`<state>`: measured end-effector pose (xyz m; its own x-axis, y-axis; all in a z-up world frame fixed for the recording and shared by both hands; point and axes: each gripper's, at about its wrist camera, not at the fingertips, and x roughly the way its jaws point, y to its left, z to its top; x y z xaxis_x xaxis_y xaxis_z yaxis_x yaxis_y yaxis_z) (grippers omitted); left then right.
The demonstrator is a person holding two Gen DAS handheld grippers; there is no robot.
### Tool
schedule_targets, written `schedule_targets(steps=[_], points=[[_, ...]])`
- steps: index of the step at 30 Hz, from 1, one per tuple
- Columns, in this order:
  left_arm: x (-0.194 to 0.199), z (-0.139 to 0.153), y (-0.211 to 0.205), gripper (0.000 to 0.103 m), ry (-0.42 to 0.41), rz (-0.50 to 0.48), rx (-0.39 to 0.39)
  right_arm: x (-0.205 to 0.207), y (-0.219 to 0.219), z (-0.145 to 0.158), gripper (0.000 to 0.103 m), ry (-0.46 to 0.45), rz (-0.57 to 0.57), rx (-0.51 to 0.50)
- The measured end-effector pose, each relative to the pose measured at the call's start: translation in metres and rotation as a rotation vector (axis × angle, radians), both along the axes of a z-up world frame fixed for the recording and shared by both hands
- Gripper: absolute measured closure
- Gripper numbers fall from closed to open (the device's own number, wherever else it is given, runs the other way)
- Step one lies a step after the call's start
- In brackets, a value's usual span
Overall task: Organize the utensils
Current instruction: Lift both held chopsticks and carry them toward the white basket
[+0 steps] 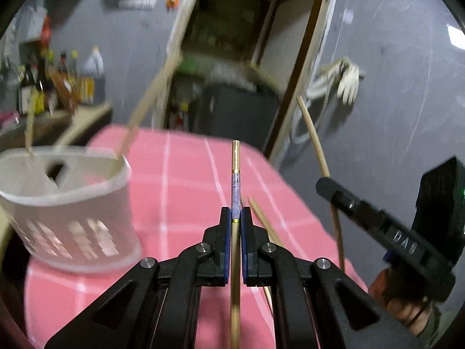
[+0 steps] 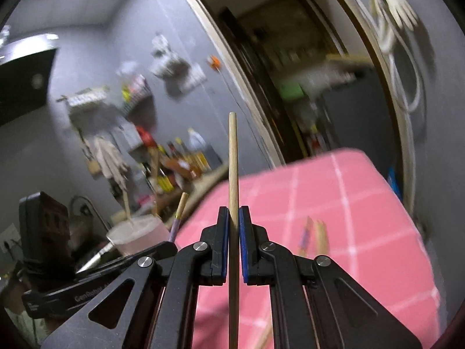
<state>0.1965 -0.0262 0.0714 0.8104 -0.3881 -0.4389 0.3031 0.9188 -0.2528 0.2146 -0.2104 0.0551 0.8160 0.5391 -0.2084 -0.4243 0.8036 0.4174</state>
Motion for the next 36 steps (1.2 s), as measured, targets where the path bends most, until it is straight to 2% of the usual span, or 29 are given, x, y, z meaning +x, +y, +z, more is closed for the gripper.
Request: schedule_targets(steps=[7,15,23,30,36], points=[[-0.012,0.044,0.038,0.099,-0.156,0.084,0.000,-0.005,0.044,0.023,0.098,-0.205,0.017,0.079],[-0.003,0.083,0.130,0.099,-0.314,0.287,-0.047,0.019,0.102,0.044,0.098,-0.315,0.071,0.167],[0.011,0.091,0.200,0.099,-0.437,0.436,-0.073,0.041,0.144,0.058,0.098,-0.427,0.045,0.201],[0.019,0.079,0.225,0.099,-0.488,0.526,-0.099,0.057,0.163,0.046,0.098,-0.434,0.036,0.158],[0.024,0.072,0.224,0.099,-0.511,0.565,-0.091,0.067,0.165,0.031,0.098,-0.399,0.031,0.137]])
